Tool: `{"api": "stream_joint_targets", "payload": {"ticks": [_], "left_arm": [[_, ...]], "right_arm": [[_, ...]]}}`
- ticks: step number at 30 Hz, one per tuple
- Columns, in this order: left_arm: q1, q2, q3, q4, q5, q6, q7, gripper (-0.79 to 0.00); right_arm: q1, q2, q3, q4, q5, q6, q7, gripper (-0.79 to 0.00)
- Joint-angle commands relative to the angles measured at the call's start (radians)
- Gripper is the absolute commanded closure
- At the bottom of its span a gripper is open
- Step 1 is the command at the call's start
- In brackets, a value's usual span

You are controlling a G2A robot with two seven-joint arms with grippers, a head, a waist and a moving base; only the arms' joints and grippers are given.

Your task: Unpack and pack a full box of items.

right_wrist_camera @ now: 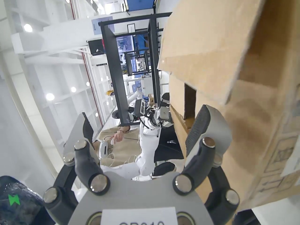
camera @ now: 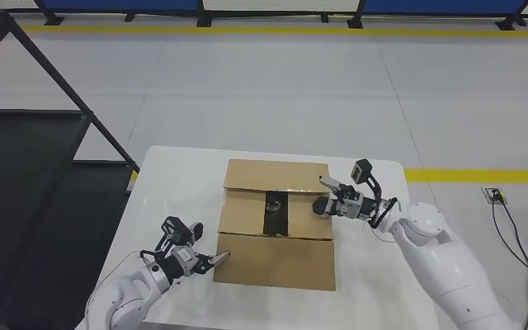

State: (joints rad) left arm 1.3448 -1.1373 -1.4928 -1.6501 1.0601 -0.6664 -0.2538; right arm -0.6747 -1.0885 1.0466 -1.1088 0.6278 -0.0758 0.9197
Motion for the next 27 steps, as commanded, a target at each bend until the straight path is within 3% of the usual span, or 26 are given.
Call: {"api": "stream_joint_targets", "payload": {"ticks": [1,13,27], "left_arm": [[0.002,0.001,0.001,0.001,-0.002,0.004,0.002,-0.785],[0.008,0.007,0.0,0.002,-0.01,0.021,0.018,-0.785],[0.016,0.009,-0.003,-0.005,-0.012,0.021,0.021,-0.785]], "right_arm": [[0.014,-0.009,-0.011,0.017,0.014,-0.017,-0.005,-0.785],[0.146,-0.076,-0.06,0.11,0.051,-0.104,-0.253,-0.785],[0.165,-0.084,-0.074,0.124,0.048,-0.097,-0.257,-0.785]]}}
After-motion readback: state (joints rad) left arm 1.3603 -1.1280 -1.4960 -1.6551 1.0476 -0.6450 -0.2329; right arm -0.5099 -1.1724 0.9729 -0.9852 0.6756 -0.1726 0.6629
